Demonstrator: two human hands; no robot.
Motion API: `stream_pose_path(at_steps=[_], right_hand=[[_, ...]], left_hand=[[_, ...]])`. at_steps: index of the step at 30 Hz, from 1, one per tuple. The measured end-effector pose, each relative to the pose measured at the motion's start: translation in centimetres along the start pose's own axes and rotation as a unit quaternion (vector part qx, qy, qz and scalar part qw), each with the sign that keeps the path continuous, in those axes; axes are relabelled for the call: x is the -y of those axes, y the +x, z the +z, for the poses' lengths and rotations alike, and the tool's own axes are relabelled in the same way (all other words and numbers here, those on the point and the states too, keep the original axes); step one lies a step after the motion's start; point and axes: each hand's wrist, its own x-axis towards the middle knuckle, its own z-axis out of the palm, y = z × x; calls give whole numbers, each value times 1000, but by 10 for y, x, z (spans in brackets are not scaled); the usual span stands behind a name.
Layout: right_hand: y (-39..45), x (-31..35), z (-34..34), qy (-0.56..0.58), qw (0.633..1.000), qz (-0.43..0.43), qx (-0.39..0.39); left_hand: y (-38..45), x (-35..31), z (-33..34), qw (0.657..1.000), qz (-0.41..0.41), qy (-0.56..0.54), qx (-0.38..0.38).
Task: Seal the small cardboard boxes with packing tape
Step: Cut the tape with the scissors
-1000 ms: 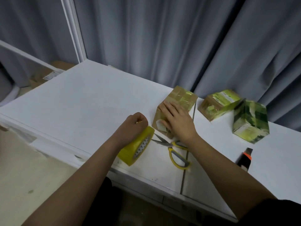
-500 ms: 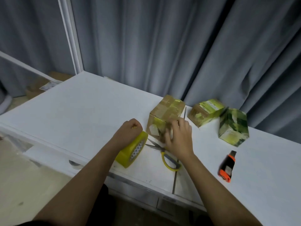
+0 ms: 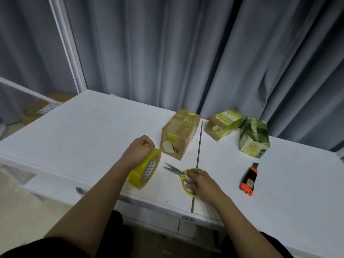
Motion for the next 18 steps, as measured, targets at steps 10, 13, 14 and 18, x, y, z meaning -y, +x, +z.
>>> stream_pose_path(at_steps=[10,13,14,18], right_hand=[[-15,-46,-27,-76,964,161,-195],[7,-53,-37,-56,955,229,-180],[16,-53,-40,-55,955,240,-164],[52,-25,-48,14,949,83,-302]], left_hand=[[0,2,3,1000,-1,-2,-8],[-1,1,4,1000,-5,7,-5],[-2,0,4,1000,-8,7,-4],[-3,1,3,1000,-9,2,-3]])
